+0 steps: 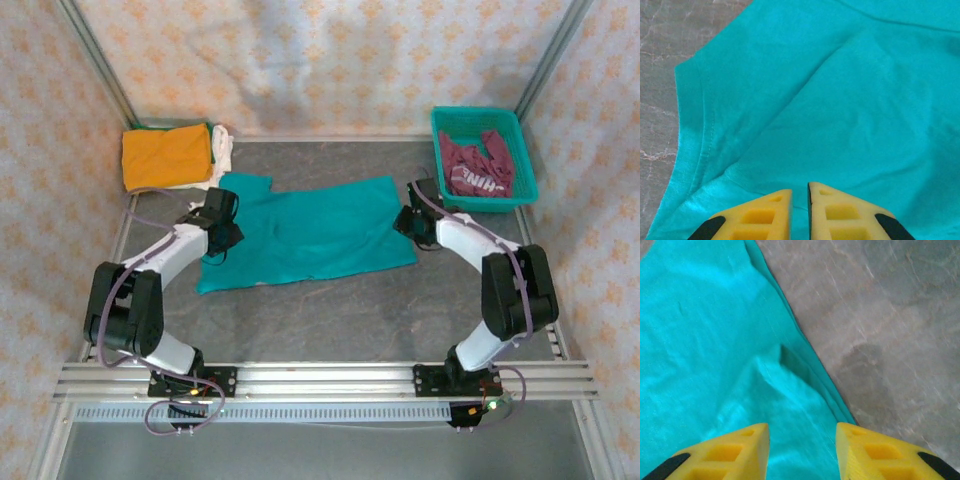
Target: Fold and stack the t-shirts
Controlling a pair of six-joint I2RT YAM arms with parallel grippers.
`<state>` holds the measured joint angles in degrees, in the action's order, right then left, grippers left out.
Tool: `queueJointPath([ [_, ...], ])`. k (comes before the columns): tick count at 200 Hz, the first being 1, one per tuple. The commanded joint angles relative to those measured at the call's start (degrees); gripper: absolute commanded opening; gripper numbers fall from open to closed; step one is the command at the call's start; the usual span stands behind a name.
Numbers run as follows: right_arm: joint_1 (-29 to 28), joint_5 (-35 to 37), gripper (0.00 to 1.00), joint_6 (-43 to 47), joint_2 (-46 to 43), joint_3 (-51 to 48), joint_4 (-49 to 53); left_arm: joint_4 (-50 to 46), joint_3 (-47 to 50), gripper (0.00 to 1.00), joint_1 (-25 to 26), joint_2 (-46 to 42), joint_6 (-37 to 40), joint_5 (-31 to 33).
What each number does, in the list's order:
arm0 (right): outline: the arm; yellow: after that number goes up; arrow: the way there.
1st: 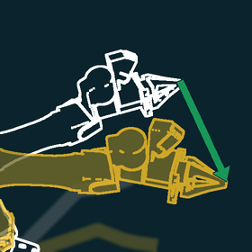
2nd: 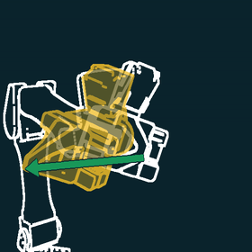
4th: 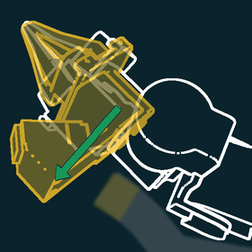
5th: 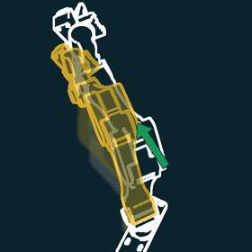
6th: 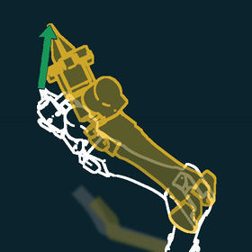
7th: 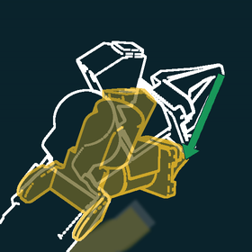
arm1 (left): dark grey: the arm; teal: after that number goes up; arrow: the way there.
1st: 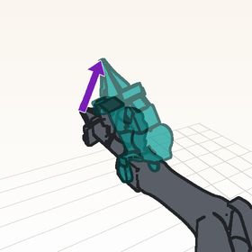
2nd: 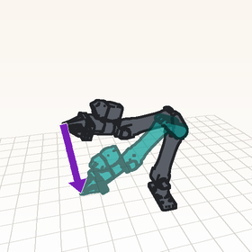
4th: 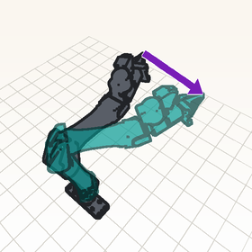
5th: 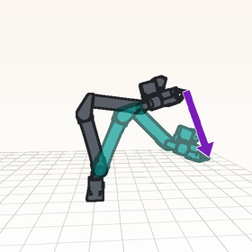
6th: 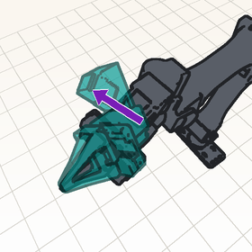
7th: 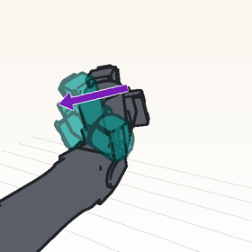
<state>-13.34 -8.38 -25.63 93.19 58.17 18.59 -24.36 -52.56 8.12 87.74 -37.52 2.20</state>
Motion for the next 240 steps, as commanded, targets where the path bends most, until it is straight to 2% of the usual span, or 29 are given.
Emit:
queueJointPath([
  [1, 0.8, -0.6, 0.41, 2.4, 4.5, 4.1, 3.9, 0.6, 0.3, 0.16, -0.3, 3.7, -0.3, 0.5],
  [46, 0.8, -3.2, 0.4, 4.3, 10.3, 8.2, 5.4, 0.1, -2.5, 0.18, 0.7, 3.3, 2.1, -1.2],
  [81, 0.3, -4.1, 0.38, 3.9, 8.9, 8.3, 5.1, -2.6, -7.1, 0.21, 4.2, 1.6, 6.6, -1.9],
  [100, -0.8, -1.4, 0.38, 4.8, 6.9, 9.0, 5.8, -6.3, -12.2, 0.23, 7.8, 4.1, 13.8, -3.7],
  [123, -1.4, -0.6, 0.38, 5.1, 6.3, 10.1, 6.0, -14.3, -20.9, 0.26, 13.8, 10.2, 19.3, -0.2],
  [144, -1.8, -0.9, 0.37, 4.8, 6.2, 10.1, 5.2, -19.8, -26.7, 0.29, 17.3, 15.6, 18.9, 5.9],
  [175, -2.0, -1.5, 0.37, 4.5, 5.7, 8.9, 3.7, -21.7, -28.9, 0.38, 17.5, 19.7, 15.0, 13.4],
  [240, -2.0, -1.1, 0.38, 4.8, 3.9, 6.6, 2.6, -20.0, -35.0, 0.38, 17.3, 28.6, 14.4, 15.5],
])
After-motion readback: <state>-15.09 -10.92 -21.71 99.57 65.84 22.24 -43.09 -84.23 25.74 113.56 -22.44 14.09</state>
